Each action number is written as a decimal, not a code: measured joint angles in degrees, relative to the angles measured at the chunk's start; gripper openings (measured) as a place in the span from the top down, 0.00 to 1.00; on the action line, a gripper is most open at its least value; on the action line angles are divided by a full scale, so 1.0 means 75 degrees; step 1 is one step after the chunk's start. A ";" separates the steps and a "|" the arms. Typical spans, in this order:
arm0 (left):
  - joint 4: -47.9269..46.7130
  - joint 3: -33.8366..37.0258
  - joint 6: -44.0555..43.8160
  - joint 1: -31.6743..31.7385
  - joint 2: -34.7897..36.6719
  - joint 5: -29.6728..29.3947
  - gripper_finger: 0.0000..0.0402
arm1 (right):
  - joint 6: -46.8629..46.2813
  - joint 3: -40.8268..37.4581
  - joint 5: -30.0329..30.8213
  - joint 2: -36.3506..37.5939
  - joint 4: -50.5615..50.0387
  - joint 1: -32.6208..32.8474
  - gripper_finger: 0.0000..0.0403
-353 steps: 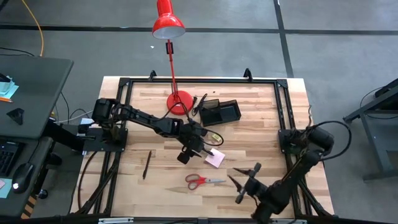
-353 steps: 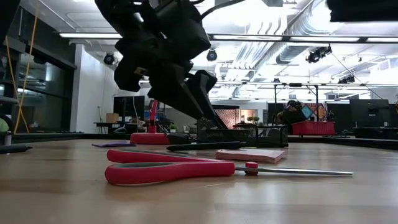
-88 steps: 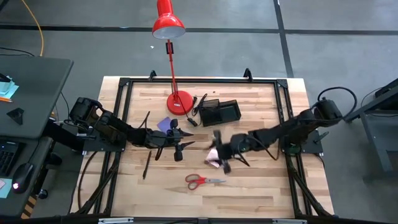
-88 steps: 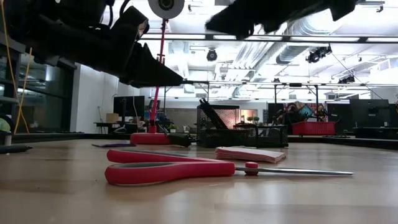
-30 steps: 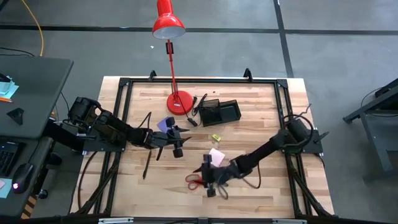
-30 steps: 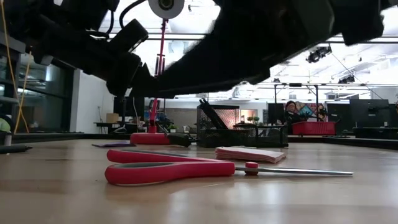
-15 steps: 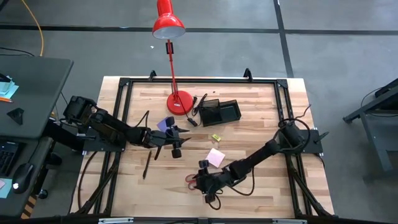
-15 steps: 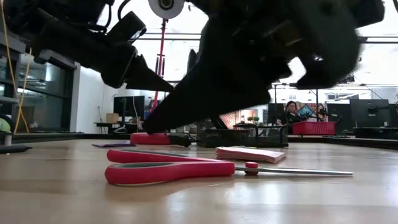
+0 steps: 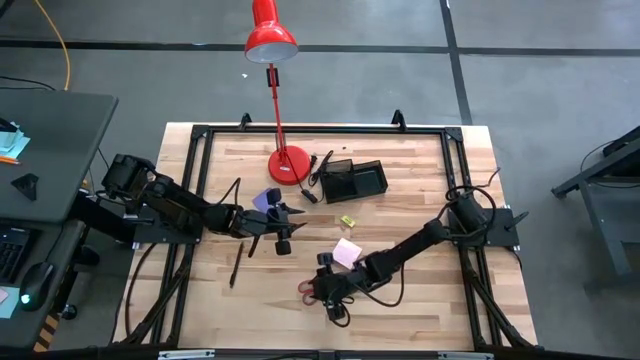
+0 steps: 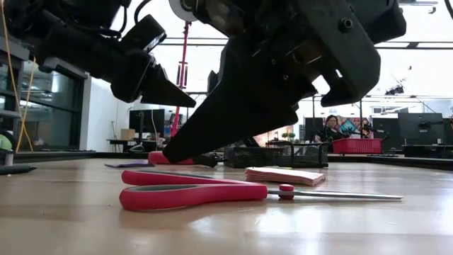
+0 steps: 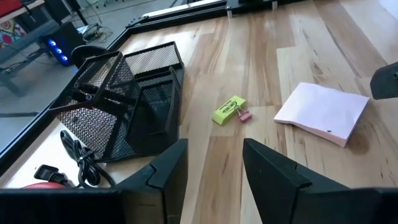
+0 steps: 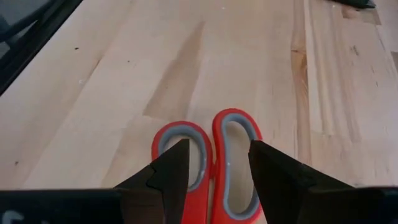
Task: Pick and place office supplies into organizer
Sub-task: Put the red scissors into the black desk organizer
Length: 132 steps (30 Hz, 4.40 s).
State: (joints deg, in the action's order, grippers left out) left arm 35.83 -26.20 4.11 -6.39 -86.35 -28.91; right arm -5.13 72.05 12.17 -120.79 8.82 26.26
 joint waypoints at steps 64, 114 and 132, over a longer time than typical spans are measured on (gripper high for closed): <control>-0.0002 0.0003 -0.0136 -0.0002 -0.0006 0.0173 0.64 | -0.0299 -0.0020 -0.0002 -0.0051 0.0107 -0.0129 0.99; 0.7163 0.2944 -0.0586 -0.1600 0.1508 0.1371 0.64 | -0.0113 -0.0003 0.1475 0.0565 -0.0839 -0.0196 0.87; 0.7123 0.2943 -0.0526 -0.1600 0.1504 0.1376 0.64 | -0.0534 0.0000 0.0800 0.0347 -0.1232 -0.0582 0.68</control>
State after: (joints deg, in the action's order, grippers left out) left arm 89.26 -4.12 0.16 -18.39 -75.07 -18.59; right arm -9.13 72.05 18.18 -118.19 -0.42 21.90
